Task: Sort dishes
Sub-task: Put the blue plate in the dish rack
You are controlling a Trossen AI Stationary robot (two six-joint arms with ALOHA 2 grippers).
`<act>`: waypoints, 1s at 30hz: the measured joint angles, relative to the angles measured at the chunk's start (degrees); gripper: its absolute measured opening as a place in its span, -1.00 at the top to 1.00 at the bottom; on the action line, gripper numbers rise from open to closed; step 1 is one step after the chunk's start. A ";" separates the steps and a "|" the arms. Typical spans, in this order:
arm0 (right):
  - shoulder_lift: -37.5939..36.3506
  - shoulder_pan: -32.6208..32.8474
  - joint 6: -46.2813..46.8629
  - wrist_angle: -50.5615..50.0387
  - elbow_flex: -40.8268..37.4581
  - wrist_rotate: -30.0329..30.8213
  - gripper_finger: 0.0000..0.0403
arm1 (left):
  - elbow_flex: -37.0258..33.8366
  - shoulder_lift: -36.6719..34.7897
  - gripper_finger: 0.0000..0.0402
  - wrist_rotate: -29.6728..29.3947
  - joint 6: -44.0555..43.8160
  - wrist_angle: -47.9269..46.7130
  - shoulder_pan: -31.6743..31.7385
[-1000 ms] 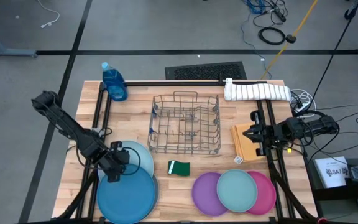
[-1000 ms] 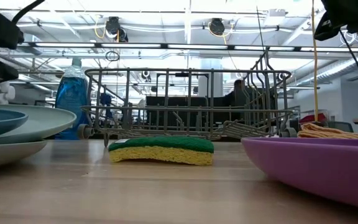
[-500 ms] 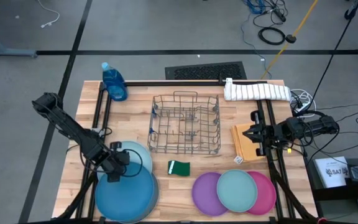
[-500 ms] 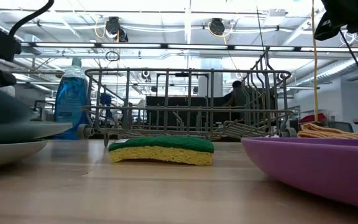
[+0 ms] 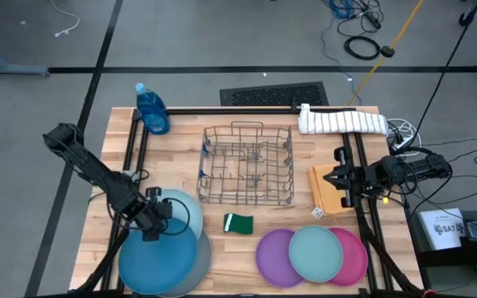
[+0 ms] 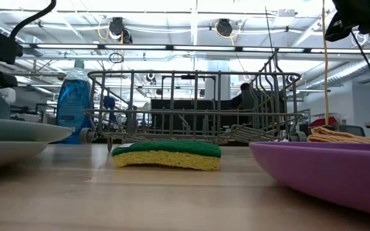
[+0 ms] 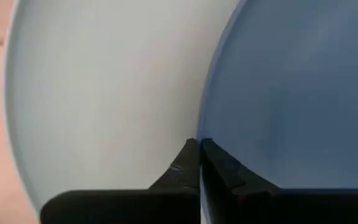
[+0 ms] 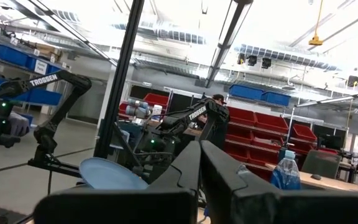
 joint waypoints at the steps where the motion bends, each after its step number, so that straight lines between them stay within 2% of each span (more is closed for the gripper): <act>1: 0.00 0.00 0.00 0.00 0.00 0.00 0.97 | 0.62 0.00 0.99 -0.45 0.27 -0.78 0.00; 30: 0.00 0.01 0.04 -0.05 0.02 0.02 0.97 | 24.01 0.00 1.00 -21.81 7.27 -22.83 0.00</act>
